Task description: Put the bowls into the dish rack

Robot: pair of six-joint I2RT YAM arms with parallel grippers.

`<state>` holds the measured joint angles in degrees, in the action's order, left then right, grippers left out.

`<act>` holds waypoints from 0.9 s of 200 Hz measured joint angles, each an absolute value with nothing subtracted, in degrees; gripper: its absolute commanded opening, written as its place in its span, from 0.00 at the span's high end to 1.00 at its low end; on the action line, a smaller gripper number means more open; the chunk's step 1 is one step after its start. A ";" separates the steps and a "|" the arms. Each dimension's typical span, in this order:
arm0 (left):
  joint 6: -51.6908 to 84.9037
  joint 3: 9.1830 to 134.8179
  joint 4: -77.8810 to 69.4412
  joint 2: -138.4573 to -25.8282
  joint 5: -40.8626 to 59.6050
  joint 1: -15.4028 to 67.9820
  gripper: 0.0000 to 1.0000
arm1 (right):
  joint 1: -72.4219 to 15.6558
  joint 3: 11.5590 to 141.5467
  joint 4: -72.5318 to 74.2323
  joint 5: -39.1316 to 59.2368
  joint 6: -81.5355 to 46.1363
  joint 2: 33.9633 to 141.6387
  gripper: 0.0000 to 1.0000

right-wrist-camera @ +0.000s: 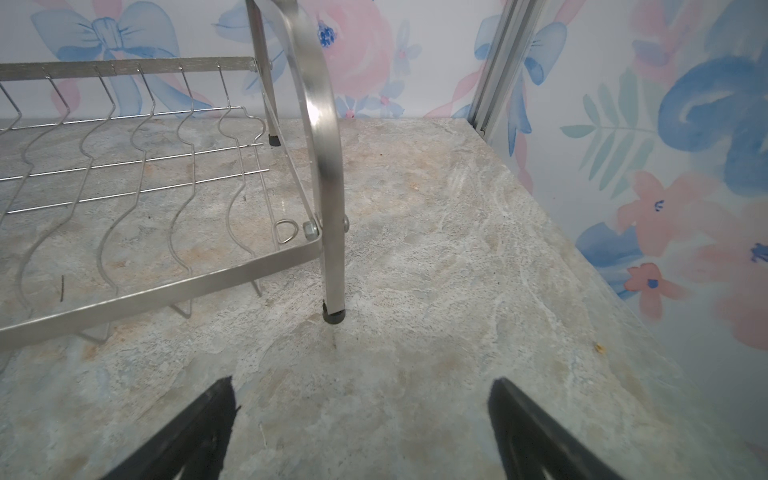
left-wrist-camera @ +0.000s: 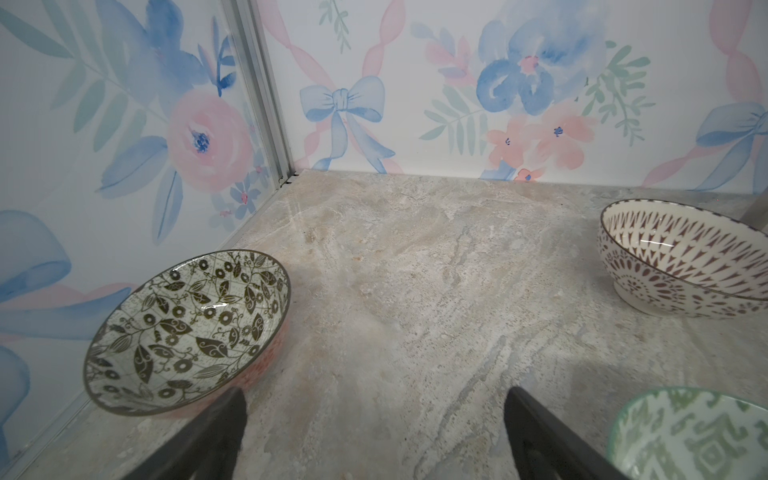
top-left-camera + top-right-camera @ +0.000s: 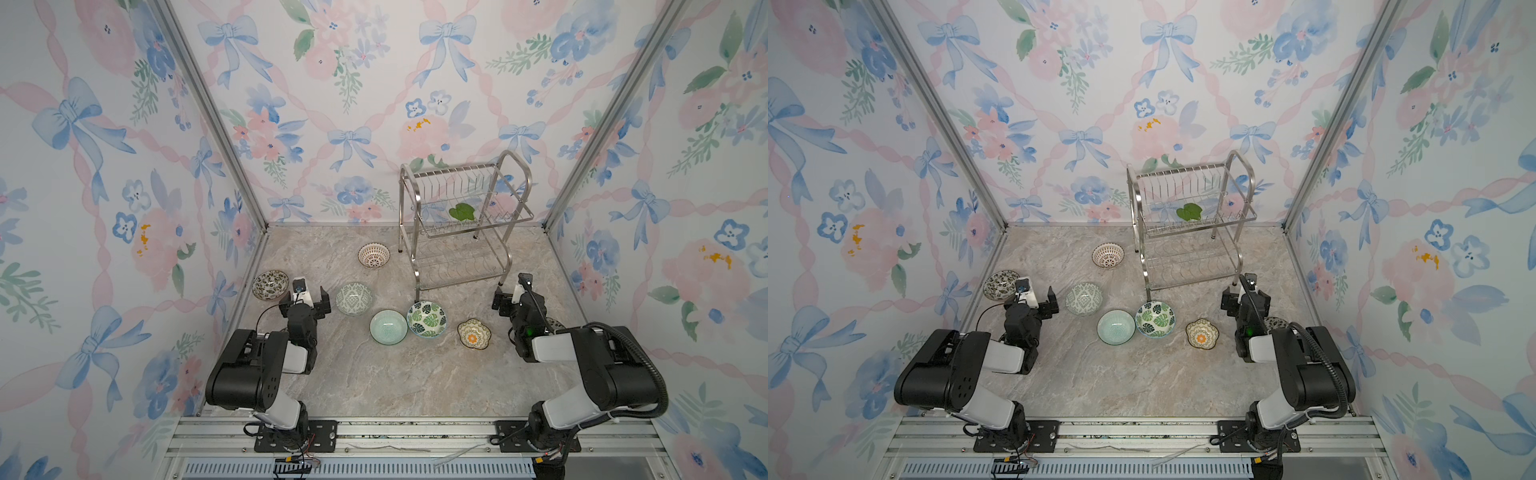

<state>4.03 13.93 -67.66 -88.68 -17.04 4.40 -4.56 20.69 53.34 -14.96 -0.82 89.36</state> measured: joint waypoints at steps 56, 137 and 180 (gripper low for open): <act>2.72 13.96 -65.04 -85.89 -19.49 6.37 0.02 | -6.57 20.51 52.21 -18.15 0.03 86.43 0.04; 9.87 22.15 -42.35 -67.81 -30.30 18.85 0.02 | -9.06 28.38 23.73 -28.40 -9.63 58.52 0.03; 24.10 27.88 -34.50 -68.34 -17.78 20.21 0.02 | 2.90 34.81 11.70 -20.05 -21.89 57.58 0.03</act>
